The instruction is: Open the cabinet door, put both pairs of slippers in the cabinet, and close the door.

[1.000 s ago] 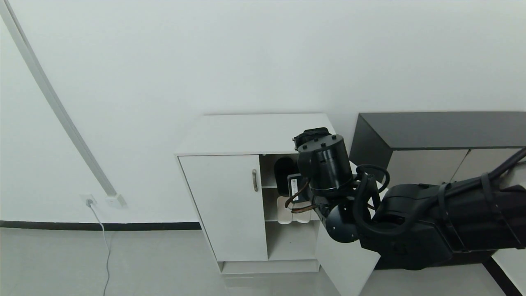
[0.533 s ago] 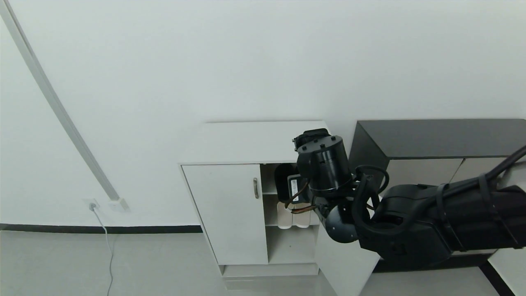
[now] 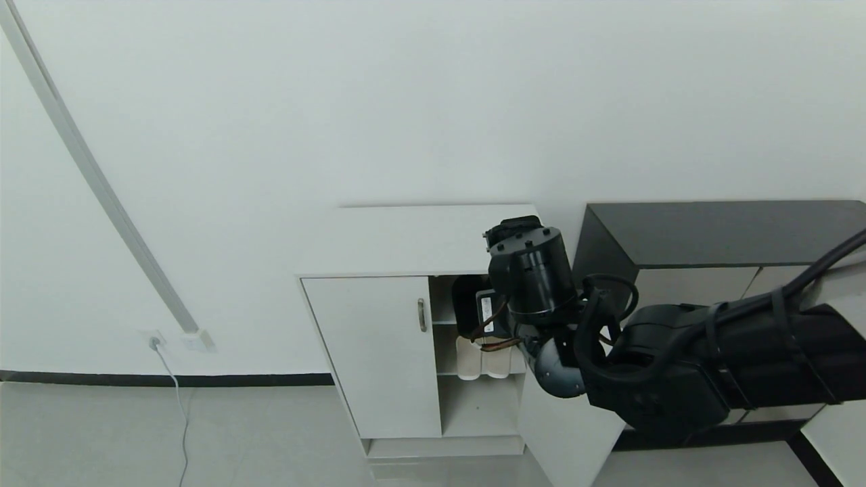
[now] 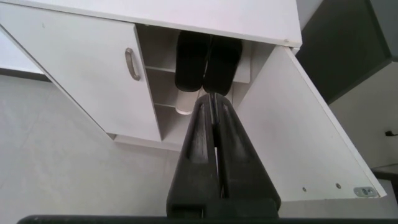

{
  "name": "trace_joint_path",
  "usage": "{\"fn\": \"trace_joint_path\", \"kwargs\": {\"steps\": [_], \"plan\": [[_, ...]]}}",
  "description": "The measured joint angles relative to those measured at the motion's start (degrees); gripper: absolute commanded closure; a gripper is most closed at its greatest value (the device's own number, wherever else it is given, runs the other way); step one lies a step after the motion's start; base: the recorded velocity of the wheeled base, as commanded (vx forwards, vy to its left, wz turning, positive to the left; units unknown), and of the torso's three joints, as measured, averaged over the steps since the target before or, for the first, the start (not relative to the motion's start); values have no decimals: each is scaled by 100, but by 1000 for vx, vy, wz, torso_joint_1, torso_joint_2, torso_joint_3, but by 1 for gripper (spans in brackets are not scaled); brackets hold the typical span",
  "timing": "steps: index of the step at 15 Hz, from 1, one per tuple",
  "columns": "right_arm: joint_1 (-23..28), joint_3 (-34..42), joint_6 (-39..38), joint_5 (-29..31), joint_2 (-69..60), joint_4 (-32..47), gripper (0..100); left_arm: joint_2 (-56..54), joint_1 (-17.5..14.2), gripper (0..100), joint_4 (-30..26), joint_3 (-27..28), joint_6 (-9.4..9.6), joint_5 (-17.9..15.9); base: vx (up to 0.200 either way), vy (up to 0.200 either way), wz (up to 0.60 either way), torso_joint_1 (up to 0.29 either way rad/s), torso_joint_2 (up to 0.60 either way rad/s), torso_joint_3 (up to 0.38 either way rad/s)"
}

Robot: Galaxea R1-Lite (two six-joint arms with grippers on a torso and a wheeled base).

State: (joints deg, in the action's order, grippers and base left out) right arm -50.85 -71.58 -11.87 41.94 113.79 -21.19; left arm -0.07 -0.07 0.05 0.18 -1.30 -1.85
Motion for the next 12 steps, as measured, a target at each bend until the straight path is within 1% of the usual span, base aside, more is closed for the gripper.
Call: {"fn": "trace_joint_path", "kwargs": {"steps": [3, 9, 12], "plan": [[18, 12, 0, 0, 5, 4, 100, 0, 0, 100, 0, 0, 0, 0, 0, 0, 0, 0, 0, 0], [124, 15, 9, -6, 51, 12, 100, 0, 5, 100, 0, 0, 0, 9, 0, 0, -600, 5, 0, 1], [226, 6, 33, -39, 116, -79, 100, 0, 5, 100, 0, -5, 5, 20, 0, 0, 0, 0, 0, 0]]}}
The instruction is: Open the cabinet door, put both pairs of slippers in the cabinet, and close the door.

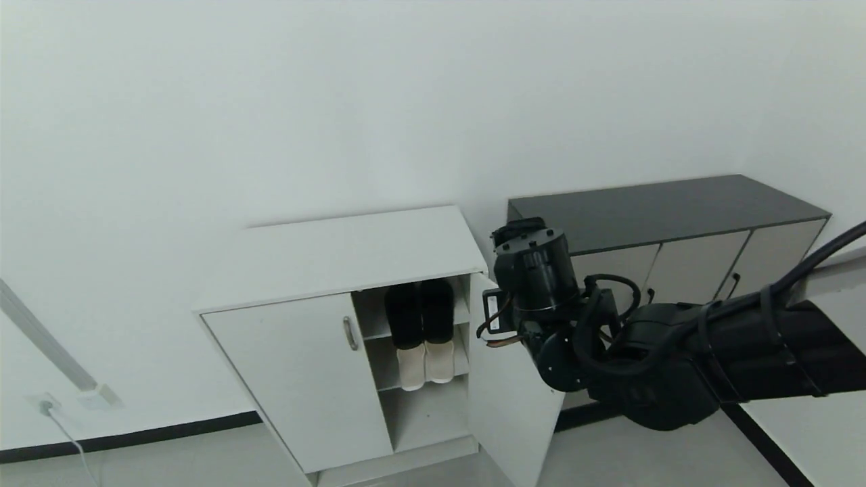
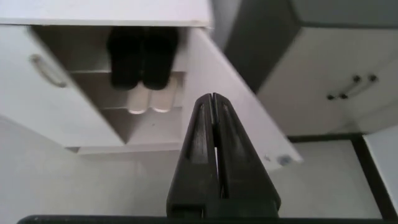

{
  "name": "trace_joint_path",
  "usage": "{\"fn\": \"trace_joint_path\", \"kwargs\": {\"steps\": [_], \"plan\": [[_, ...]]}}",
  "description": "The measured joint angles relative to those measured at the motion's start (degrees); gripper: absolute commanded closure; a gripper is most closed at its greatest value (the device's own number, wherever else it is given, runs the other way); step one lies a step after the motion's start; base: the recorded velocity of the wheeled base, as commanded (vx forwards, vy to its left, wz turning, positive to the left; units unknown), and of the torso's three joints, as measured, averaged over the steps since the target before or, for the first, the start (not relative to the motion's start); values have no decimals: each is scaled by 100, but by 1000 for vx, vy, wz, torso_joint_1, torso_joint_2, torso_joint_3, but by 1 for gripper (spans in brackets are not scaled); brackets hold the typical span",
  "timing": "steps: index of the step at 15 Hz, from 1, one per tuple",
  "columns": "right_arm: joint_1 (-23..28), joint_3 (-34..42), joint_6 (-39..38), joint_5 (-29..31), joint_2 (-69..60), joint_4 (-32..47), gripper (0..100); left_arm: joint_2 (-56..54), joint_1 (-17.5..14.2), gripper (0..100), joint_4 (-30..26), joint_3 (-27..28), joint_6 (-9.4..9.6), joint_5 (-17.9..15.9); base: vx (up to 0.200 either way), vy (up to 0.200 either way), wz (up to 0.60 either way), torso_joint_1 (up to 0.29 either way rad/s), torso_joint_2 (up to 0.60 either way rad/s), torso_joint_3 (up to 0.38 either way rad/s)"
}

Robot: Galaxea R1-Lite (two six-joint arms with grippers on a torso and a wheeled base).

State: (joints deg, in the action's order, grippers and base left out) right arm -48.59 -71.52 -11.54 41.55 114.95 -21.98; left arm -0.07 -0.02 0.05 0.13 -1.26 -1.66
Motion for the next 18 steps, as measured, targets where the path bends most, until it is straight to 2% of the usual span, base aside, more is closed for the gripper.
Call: {"fn": "trace_joint_path", "kwargs": {"steps": [6, 10, 18], "plan": [[163, 6, 44, -9, 82, -98, 100, 0, -5, 100, 2, 5, -5, 0, 0, 0, 0, 0, 0, 0], [185, 11, 44, -6, 95, -93, 100, 0, -7, 100, 0, 2, -5, 0, -200, 0, 0, 8, 2, 4], [463, -80, 62, -282, 193, -489, 100, 0, -2, 100, 2, -2, -5, 0, 0, 0, 0, 0, 0, 0]]}}
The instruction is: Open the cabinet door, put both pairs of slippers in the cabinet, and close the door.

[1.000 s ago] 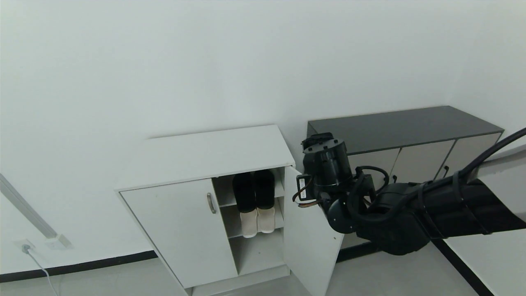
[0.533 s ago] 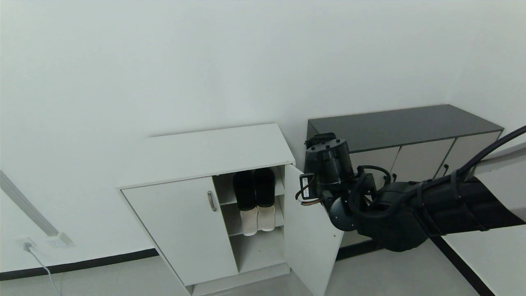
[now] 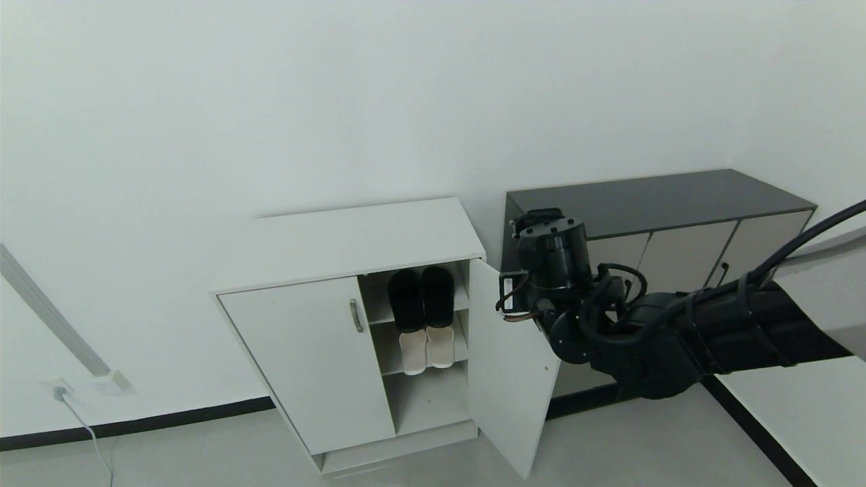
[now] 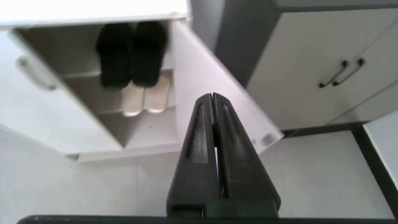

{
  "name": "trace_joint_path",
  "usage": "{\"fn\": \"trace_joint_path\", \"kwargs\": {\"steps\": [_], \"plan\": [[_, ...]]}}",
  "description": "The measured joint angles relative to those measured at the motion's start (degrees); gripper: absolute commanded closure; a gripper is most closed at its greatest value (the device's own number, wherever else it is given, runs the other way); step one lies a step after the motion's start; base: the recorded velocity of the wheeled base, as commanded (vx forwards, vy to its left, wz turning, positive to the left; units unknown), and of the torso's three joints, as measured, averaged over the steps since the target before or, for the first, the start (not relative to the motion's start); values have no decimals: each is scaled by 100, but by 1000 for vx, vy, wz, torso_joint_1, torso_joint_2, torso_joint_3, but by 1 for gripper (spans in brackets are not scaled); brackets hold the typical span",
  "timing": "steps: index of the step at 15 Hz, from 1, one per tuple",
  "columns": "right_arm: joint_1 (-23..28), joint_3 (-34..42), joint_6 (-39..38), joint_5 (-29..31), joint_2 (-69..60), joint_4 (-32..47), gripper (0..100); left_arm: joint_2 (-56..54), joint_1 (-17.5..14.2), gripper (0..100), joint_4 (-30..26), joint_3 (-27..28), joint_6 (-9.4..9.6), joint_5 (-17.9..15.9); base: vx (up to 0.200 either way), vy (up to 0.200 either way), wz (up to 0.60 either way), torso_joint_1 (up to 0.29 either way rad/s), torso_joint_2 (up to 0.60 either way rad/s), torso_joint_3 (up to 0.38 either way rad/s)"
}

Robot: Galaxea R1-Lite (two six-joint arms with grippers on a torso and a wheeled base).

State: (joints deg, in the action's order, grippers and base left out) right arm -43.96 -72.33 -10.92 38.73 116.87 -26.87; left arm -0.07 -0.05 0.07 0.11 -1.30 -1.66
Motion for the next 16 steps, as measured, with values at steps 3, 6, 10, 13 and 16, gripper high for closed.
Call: {"fn": "trace_joint_path", "kwargs": {"steps": [3, 6, 10, 13, 16], "plan": [[494, -485, -71, -37, 284, 347, 100, 0, 2, 100, -2, 2, 0, 0, 0, 0, 0, 0, 0, 0], [956, -926, -150, -285, 739, 482, 100, 0, 2, 100, -2, 7, 0, 2, 0, 0, 0, 0, 0, 0], [1425, -1202, -179, -674, 1182, 495, 100, 0, 2, 100, 0, 2, -4, 5, 0, 0, 0, 0, 0, 0], [1610, -1237, -297, -1163, 1380, 490, 100, 0, 2, 100, 0, 5, -6, 0, 0, 0, 0, 0, 0, 0], [1740, -1268, -300, -1312, 1524, 482, 100, 0, -2, 100, -2, 7, -9, -1, 0, 0, 0, 0, 0, 0]]}}
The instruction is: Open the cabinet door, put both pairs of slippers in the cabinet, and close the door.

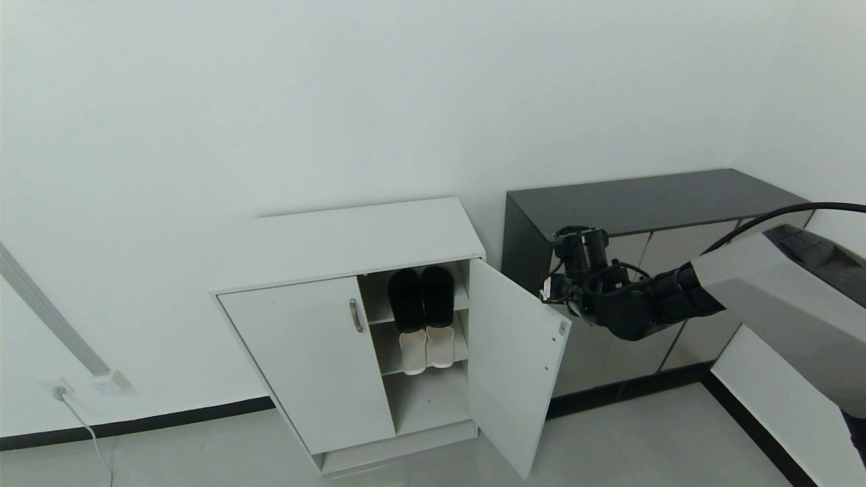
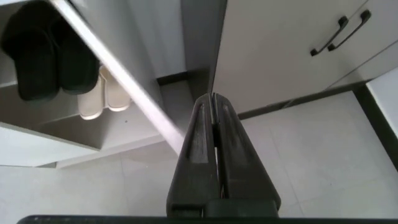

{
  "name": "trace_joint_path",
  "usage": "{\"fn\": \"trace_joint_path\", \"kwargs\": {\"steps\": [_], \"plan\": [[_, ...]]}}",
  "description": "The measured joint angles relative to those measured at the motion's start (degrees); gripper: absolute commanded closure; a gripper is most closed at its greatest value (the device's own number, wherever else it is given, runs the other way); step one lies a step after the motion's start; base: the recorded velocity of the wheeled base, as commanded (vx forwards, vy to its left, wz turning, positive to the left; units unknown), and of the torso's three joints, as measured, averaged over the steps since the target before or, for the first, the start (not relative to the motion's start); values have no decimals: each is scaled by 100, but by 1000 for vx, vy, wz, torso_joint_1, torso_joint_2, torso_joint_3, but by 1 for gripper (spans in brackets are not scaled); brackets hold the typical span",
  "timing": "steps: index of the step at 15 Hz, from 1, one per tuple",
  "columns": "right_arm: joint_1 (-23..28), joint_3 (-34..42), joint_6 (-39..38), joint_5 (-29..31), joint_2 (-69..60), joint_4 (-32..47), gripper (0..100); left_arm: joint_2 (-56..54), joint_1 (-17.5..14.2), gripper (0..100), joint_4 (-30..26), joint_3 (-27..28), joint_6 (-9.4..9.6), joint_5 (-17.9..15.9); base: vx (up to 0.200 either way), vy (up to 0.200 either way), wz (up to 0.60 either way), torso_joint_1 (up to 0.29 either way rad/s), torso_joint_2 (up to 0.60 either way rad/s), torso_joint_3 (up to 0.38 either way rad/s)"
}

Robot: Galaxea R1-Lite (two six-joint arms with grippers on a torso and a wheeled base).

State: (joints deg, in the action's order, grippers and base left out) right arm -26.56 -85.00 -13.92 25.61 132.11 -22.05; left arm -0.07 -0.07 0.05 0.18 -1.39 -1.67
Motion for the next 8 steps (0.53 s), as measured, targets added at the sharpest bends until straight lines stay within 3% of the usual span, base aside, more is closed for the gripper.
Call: {"fn": "trace_joint_path", "kwargs": {"steps": [8], "plan": [[52, -5, -72, -323, 223, 16, 100, 0, 0, 100, 2, -2, 0, 1, 0, 0, 0, 0, 0, 0]]}}
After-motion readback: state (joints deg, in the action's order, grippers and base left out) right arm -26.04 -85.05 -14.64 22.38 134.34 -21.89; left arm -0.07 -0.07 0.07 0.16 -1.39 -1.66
